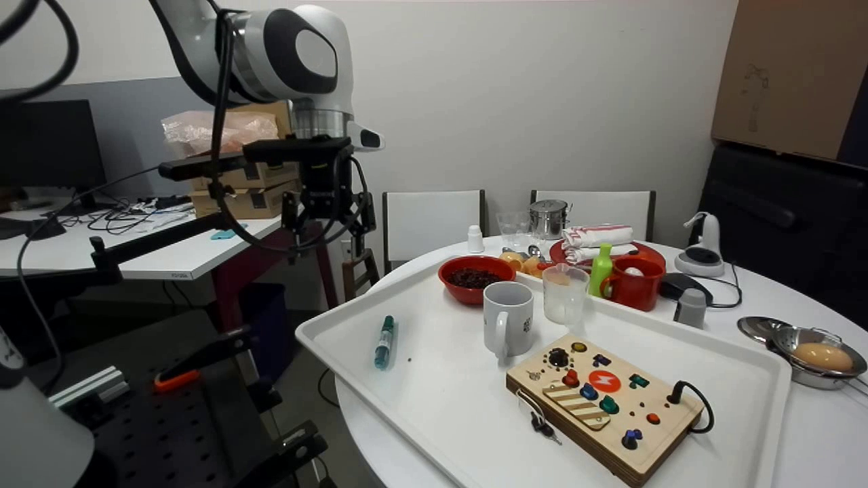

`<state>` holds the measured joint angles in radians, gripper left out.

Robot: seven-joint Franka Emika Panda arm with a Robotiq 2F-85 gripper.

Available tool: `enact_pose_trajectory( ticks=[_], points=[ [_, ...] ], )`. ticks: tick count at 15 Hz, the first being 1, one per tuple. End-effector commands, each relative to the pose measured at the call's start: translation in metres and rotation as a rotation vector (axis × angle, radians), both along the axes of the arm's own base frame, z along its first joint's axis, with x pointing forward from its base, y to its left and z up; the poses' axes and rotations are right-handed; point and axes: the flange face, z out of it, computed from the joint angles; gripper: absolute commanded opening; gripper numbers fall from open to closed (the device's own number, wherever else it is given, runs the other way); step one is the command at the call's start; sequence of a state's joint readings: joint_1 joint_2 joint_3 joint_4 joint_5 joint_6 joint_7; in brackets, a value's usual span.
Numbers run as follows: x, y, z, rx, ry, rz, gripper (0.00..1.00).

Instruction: Pick the marker and put it in the cup

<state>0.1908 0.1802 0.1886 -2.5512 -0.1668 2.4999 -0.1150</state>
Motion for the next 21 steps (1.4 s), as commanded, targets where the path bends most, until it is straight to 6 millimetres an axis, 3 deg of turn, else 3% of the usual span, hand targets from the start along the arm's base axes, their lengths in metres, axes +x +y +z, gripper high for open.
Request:
enact_pose_trajectory(
  ticks=[1, 10, 12, 16, 21],
  points=[
    [0.009, -0.01, -0.028, 0.004, 0.018, -0.004, 1.0],
    [0.016, -0.008, -0.028, 0.019, 0.017, -0.021, 1.0],
    [0.02, -0.001, -0.028, 0.062, -0.059, 0.032, 1.0],
    [0.031, 0.007, -0.05, 0.215, -0.146, 0.114, 1.0],
    [0.03, 0.004, -0.097, 0.284, -0.077, 0.197, 1.0]
  ],
)
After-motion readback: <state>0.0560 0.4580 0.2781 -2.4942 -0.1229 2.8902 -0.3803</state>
